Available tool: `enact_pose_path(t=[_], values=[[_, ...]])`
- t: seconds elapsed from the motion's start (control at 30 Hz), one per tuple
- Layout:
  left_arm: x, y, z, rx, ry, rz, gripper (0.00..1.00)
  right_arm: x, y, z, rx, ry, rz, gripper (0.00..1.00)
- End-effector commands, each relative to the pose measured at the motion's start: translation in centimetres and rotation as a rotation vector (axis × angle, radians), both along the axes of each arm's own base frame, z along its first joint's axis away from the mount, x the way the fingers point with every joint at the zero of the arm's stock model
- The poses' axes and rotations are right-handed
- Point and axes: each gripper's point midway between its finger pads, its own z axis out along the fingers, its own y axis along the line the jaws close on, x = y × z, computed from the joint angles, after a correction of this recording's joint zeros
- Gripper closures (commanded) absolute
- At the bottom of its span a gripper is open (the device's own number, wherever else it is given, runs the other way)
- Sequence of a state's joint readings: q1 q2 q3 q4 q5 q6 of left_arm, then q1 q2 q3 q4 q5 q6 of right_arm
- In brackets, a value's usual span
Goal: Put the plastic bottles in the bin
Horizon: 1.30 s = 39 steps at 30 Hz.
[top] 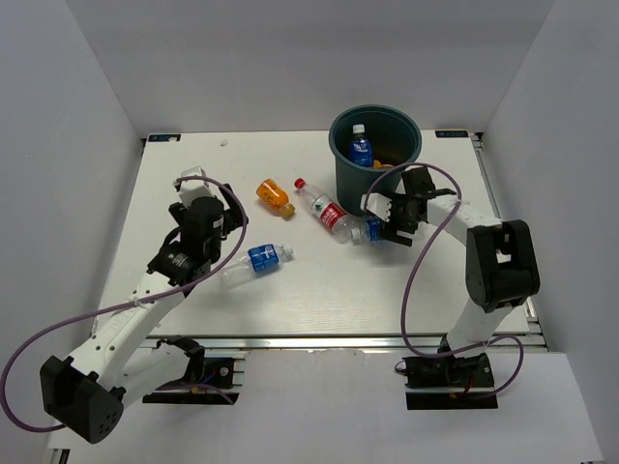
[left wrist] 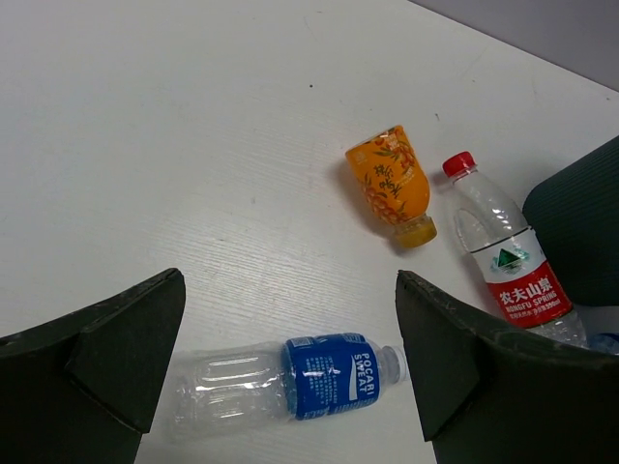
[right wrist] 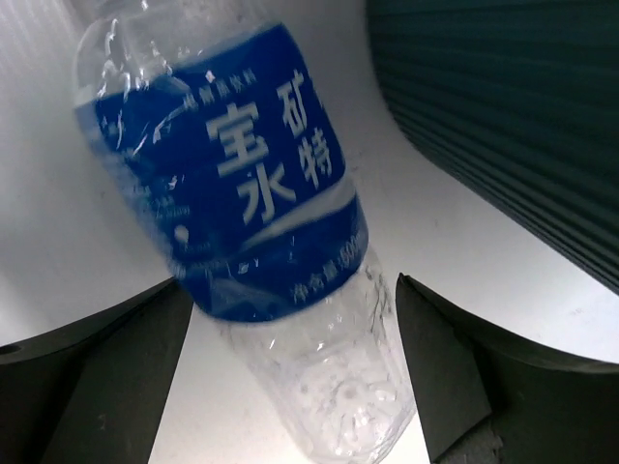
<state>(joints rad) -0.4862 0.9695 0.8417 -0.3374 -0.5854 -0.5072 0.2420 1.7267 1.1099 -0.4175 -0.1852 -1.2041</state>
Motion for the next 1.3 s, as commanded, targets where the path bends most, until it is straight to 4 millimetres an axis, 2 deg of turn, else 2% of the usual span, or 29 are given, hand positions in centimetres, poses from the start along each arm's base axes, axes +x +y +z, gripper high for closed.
enact_pose_path(t=[0.0,0.13,0.23,0.43,0.47,0.5,0.57,0.6,0.63,0.67,0.7,0.73,0.83,0.87,0.9,0.93,1.03,1.07,1.1,1.13,1.17,1.2,1.23,1.27], values=[[-0.2,0.8,-0.4,0.031,0.007,0.026,0.02,0.3,0.2,-1.1,-0.008,0.068,0.0,0.11],[-0.2,0.8,-0.2,0.031,-0.004,0.024,0.02,-1.0,0.2,-1.6,-0.009,0.162,-0.008,0.21],[-0.2,0.8,-0.1,0.029,-0.009,0.022,0.02,-1.8,1.0,-0.3,0.033,0.172,0.029,0.31],[-0.3,0.8,-0.2,0.022,-0.008,0.022,0.02,-4.6,2.6,3.1,0.115,0.097,0.142,0.38],[-0.4,0.7,-0.3,0.021,-0.006,0.019,0.02,-4.8,2.7,4.4,0.127,0.062,0.154,0.38],[-0.4,0.8,-0.2,0.02,-0.007,0.021,0.02,-5.7,2.8,4.3,0.134,0.067,0.163,0.39],[-0.4,0.7,-0.1,0.014,-0.01,0.015,0.02,-6.6,3.2,6.2,0.169,0.025,0.207,0.44],[-0.5,0.7,0.0,0.009,-0.013,0.014,0.02,-7.4,3.3,6.3,0.182,0.028,0.221,0.45],[-0.5,0.6,0.0,0.006,-0.014,0.009,0.02,-8.0,4.0,7.0,0.22,0.015,0.251,0.45],[-0.5,0.5,0.0,0.002,-0.015,0.005,0.02,-8.5,4.3,8.6,0.239,-0.042,0.293,0.45],[-0.6,0.4,0.0,-0.002,-0.016,0.0,0.02,-9.5,4.6,8.7,0.261,-0.048,0.328,0.44],[-0.6,0.3,0.0,-0.01,-0.018,-0.003,0.02,-10.6,5.6,9.7,0.317,-0.059,0.384,0.44],[-0.6,-0.1,-0.2,-0.038,-0.013,-0.014,0.02,-13.0,8.3,14.3,0.459,-0.218,0.593,0.45],[-0.6,-0.3,-0.5,-0.048,-0.001,-0.02,0.02,-13.7,9.0,16.7,0.508,-0.3,0.646,0.45],[-0.6,-0.5,-0.5,-0.071,0.002,-0.01,0.02,-14.1,9.8,18.4,0.593,-0.308,0.636,0.46],[-0.6,-0.5,-0.7,-0.08,0.01,-0.001,0.02,-14.2,11.2,21.7,0.695,-0.391,0.692,0.52],[-0.6,-0.5,-1.7,-0.091,0.049,0.024,0.02,-15.1,12.1,26.6,0.847,-0.367,0.647,0.61],[-0.7,-0.3,-2.4,-0.075,0.077,0.03,0.02,-14.2,12.5,30.3,0.882,-0.488,0.664,0.56],[-0.7,-0.3,-2.5,-0.075,0.085,0.037,0.02,-14.1,12.6,31.7,0.986,-0.393,0.551,0.57],[-0.7,-0.2,-2.6,-0.069,0.09,0.042,0.02,-12.5,12.5,32.9,1.024,-0.42,0.455,0.55],[-0.8,-0.2,-2.6,-0.065,0.093,0.039,0.02,-11.5,12.3,36.3,1.095,-0.513,0.419,0.57],[-0.7,-0.4,-2.6,-0.067,0.091,0.027,0.02,-10.3,12.0,37.5,1.152,-0.495,0.321,0.58],[-0.8,-0.6,-2.9,-0.064,0.095,0.009,0.02,-7.3,11.7,37.4,1.206,-0.444,0.143,0.55],[-0.4,-1.1,-2.5,-0.072,0.071,-0.022,0.02,-5.9,11.6,38.0,1.229,-0.439,0.082,0.55]])
